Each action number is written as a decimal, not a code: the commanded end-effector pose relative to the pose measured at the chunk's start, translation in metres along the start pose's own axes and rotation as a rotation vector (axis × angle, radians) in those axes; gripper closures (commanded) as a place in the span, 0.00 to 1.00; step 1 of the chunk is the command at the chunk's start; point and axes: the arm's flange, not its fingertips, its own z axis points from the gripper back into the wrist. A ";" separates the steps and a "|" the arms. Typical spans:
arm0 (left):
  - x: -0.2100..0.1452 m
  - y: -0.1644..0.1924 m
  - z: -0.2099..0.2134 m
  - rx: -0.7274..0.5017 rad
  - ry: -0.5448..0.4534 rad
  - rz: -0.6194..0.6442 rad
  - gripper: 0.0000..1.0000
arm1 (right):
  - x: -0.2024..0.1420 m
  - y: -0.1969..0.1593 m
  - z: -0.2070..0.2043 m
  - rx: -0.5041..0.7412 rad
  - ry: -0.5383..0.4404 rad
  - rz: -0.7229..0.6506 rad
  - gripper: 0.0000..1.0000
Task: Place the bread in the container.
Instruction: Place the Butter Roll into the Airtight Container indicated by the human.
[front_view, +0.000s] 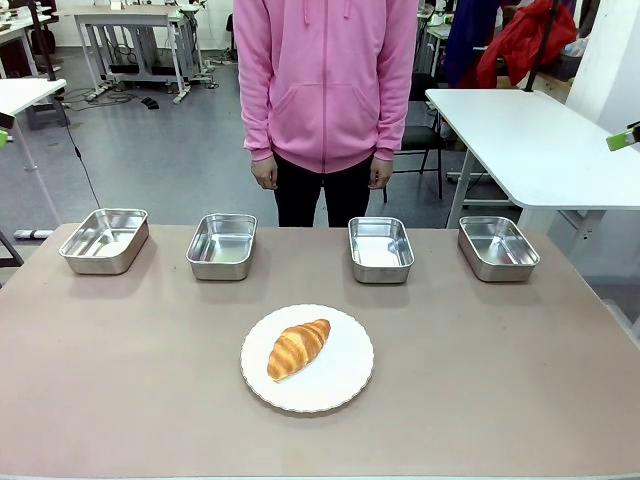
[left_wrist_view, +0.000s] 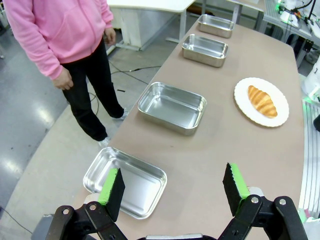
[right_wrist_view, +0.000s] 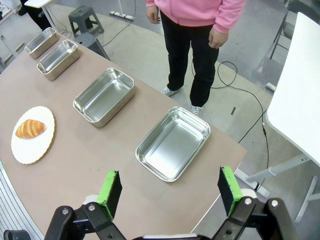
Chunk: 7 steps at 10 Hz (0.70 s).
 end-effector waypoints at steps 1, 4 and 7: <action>0.002 0.000 0.001 -0.001 0.005 -0.005 0.00 | 0.001 0.000 0.000 0.005 -0.010 0.000 0.00; 0.002 0.000 0.001 -0.001 0.005 -0.005 0.00 | 0.001 0.000 0.000 0.005 -0.010 0.000 0.00; 0.002 0.000 0.001 -0.001 0.005 -0.005 0.00 | 0.001 0.000 0.000 0.005 -0.010 0.000 0.00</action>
